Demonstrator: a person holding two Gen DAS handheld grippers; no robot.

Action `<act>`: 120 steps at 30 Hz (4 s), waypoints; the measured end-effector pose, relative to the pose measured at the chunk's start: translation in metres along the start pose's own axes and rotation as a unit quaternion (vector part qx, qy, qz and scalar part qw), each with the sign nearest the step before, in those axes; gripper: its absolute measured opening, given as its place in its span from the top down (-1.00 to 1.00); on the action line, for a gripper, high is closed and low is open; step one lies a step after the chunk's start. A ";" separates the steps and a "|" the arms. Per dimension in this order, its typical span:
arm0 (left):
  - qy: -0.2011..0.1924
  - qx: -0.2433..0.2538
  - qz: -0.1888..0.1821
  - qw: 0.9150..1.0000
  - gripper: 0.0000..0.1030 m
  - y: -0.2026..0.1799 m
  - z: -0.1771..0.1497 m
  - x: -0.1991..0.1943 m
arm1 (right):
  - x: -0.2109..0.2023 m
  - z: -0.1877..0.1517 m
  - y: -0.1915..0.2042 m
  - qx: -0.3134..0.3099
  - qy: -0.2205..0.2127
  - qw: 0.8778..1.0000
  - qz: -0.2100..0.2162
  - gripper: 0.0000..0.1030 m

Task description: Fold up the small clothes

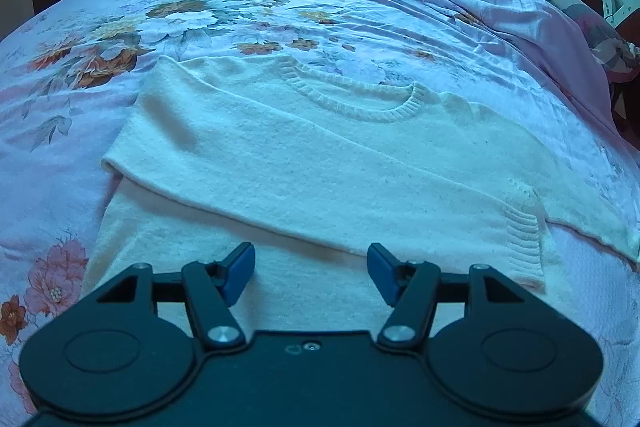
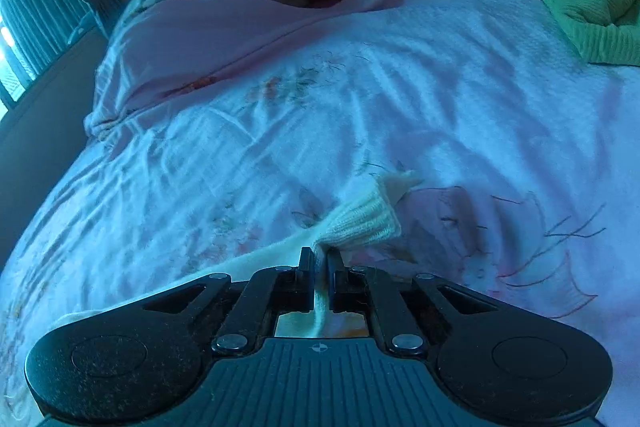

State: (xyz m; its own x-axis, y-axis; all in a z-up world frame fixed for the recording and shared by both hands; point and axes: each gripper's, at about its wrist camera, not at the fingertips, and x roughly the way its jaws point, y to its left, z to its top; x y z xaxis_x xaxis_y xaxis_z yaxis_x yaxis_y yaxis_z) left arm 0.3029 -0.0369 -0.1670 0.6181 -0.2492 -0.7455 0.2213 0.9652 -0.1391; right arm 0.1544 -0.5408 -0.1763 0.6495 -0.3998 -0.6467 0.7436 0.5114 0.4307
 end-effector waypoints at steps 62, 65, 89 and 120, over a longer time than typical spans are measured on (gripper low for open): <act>-0.038 -0.195 -0.070 0.978 0.90 0.112 -0.022 -0.018 | -0.061 -0.215 0.237 -0.335 0.089 0.897 0.274 -0.49; -0.027 -0.197 -0.058 0.978 0.90 0.112 -0.026 -0.011 | -0.046 -0.215 0.246 -0.344 0.092 0.899 0.256 -0.49; -0.049 -0.149 -0.035 0.987 0.52 0.103 -0.003 -0.017 | -0.013 -0.215 0.242 -0.407 0.069 0.895 0.167 -0.48; 0.034 -0.027 -0.015 0.999 0.47 0.072 -0.149 -0.138 | -0.197 -0.311 0.097 -0.453 0.123 0.863 0.187 -0.56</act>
State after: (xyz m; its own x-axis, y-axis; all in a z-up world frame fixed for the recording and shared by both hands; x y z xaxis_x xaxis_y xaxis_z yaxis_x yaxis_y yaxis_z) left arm 0.1210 0.0785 -0.1708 0.5594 -0.2734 -0.7825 0.1966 0.9609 -0.1952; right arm 0.0492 -0.1759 -0.2037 0.6812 0.0376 -0.7312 -0.0113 0.9991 0.0408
